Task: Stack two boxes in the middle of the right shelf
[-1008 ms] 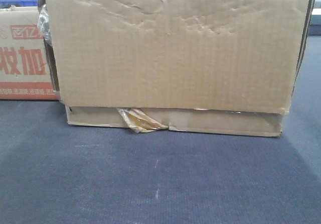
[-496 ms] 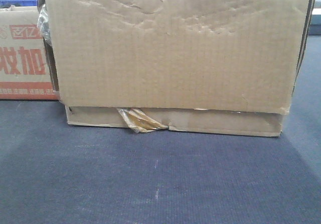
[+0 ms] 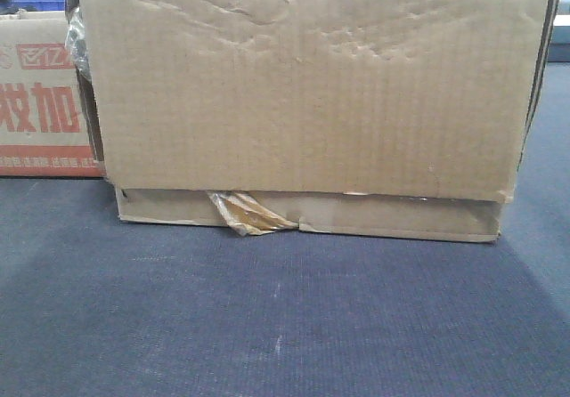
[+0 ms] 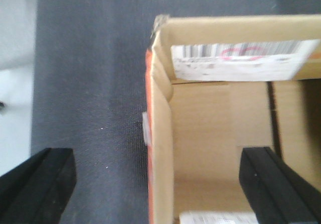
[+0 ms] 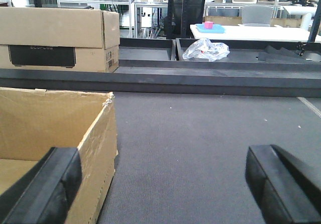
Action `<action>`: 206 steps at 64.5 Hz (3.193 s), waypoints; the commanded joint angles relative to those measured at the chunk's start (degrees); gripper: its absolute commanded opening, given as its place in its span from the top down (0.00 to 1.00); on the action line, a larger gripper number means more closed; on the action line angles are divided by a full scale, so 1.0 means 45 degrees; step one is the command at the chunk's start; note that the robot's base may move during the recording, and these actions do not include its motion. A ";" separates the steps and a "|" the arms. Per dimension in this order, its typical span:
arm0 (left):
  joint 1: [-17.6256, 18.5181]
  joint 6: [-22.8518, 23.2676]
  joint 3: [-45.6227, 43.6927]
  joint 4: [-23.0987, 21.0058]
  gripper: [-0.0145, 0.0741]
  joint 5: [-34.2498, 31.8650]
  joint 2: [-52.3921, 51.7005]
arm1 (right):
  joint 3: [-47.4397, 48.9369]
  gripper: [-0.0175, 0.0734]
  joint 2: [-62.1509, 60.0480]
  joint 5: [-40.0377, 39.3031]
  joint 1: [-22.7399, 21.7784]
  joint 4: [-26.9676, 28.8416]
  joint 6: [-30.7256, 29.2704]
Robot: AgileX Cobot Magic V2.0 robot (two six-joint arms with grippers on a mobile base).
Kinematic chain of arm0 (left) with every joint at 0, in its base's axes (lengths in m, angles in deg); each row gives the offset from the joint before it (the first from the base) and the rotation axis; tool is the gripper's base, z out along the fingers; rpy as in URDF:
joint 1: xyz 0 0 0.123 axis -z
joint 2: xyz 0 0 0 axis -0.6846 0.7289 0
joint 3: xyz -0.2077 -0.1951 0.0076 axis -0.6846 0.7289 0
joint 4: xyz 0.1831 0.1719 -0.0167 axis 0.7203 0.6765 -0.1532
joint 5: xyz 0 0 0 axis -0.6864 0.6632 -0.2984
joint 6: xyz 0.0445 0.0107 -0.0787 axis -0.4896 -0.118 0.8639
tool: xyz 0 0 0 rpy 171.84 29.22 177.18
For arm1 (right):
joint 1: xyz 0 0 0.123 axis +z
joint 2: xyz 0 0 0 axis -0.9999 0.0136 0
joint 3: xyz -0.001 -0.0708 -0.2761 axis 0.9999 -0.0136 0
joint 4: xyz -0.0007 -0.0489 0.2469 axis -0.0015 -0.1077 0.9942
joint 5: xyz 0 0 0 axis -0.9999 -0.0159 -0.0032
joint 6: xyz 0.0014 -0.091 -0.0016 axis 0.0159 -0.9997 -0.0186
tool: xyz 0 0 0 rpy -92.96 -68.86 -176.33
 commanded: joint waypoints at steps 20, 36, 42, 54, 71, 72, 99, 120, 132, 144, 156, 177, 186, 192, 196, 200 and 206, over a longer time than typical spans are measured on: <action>-0.0265 -0.0089 -0.0129 -0.0089 0.22 -0.0671 0.1406 | 0.0098 0.18 0.0080 0.0021 0.0055 -0.0128 -0.0022; -0.0265 -0.0089 -0.0129 -0.0089 0.60 -0.0597 0.1463 | 0.0098 0.18 0.0080 -0.0032 0.0055 -0.0128 -0.0022; -0.0265 -0.0089 -0.0129 -0.0089 0.82 -0.0597 0.1463 | 0.0098 0.18 0.0080 -0.0032 0.0055 -0.0128 -0.0022; -0.0265 -0.0089 -0.0129 -0.0040 0.96 -0.0324 0.1228 | 0.0098 0.18 0.0080 -0.0032 0.0055 -0.0128 -0.0022; -0.0341 0.0954 -0.0129 0.1218 0.96 0.0047 -0.0425 | 0.0098 0.18 0.0080 -0.0032 0.0055 -0.0128 -0.0022; -0.0341 0.1184 -0.0129 0.1432 0.96 0.0013 -0.0611 | 0.0098 0.18 0.0080 -0.0032 0.0055 -0.0128 -0.0022; -0.0317 0.2359 -0.0129 0.0866 0.96 -0.1152 -0.4896 | 0.0098 0.18 0.0080 -0.0032 0.0055 -0.0128 -0.0022; 0.1954 0.2359 -0.0129 -0.1284 0.96 -0.1617 -0.6235 | 0.0098 0.18 0.0080 -0.0073 0.0055 -0.0128 -0.0022; 0.4798 0.3041 -0.0129 -0.1116 0.96 -0.2836 -0.5786 | 0.0098 0.18 0.0080 -0.0073 0.0055 -0.0128 -0.0022; 0.6559 0.4570 -0.0129 -0.0012 0.96 -0.3353 -0.4633 | 0.0098 0.18 0.0080 -0.0061 0.0055 -0.0102 -0.0022; 0.6999 0.5761 -0.0129 0.1057 0.96 -0.2869 -0.3495 | 0.0098 0.18 0.0080 -0.0034 0.0055 -0.0011 -0.0022; 0.7078 0.6309 -0.0129 0.1073 0.96 -0.2536 -0.2139 | 0.0098 0.18 0.0080 -0.0034 0.0352 -0.0017 -0.0022; 0.7078 0.6309 -0.0129 0.1047 0.96 -0.2355 -0.1905 | 0.0098 0.18 0.0080 -0.0034 0.0352 -0.0017 -0.0022; 0.7078 0.6309 -0.0129 0.1047 0.96 -0.2357 -0.1881 | 0.0098 0.18 0.0080 -0.0034 0.0352 -0.0017 -0.0022; 0.7078 0.6309 -0.0129 0.1047 0.96 -0.2383 -0.1887 | 0.0098 0.18 0.0080 -0.0034 0.0352 -0.0017 -0.0022; 0.7078 0.6309 -0.0129 0.1047 0.91 -0.2383 -0.1887 | 0.0098 0.18 0.0080 -0.0034 0.0352 -0.0017 -0.0022; 0.7078 0.6309 -0.0129 0.1047 0.76 -0.2383 -0.1887 | 0.0098 0.18 0.0080 -0.0034 0.0352 -0.0017 -0.0022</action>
